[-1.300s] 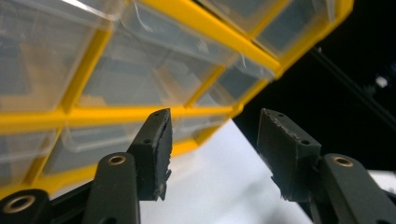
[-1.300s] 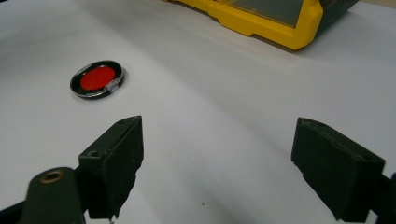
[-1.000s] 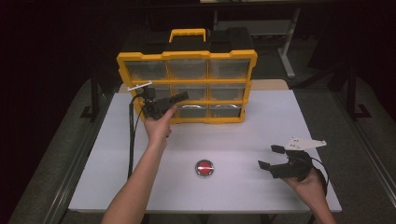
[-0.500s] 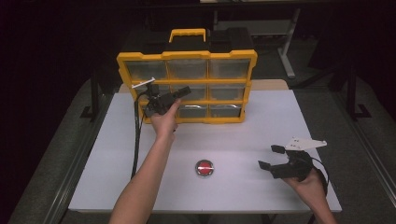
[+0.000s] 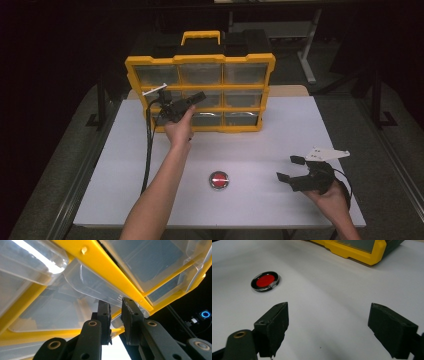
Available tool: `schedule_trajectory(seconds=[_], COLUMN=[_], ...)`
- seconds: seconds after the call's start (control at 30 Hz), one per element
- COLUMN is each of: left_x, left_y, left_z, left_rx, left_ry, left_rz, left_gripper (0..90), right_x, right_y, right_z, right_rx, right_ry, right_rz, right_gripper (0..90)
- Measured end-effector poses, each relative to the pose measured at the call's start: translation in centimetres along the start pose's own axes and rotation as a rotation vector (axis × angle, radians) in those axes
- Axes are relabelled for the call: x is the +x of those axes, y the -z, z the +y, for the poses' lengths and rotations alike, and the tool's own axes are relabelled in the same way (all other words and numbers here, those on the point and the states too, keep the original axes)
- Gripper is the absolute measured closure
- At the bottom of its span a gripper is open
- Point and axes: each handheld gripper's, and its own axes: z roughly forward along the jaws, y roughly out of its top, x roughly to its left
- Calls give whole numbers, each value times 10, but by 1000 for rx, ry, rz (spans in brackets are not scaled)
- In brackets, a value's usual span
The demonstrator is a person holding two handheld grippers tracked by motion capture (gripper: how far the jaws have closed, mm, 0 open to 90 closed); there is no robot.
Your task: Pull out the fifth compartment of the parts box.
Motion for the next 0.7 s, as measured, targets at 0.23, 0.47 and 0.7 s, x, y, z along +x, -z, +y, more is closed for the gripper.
schedule_trajectory(seconds=[0.23, 0.47, 0.7], left_x=[1, 2, 1], left_y=[5, 9, 12], left_z=[-2, -4, -4], left_rx=[-11, -8, 0], left_ry=[45, 61, 64], left_rz=[-10, -26, -22], left_gripper=[799, 804, 811], right_x=[0, -1, -1], right_y=[-1, -1, 1], right_z=[-2, -3, -5], right_rx=[9, 8, 9], right_ry=[-1, -1, -10], right_rz=[0, 0, -4], right_gripper=[159, 159, 159])
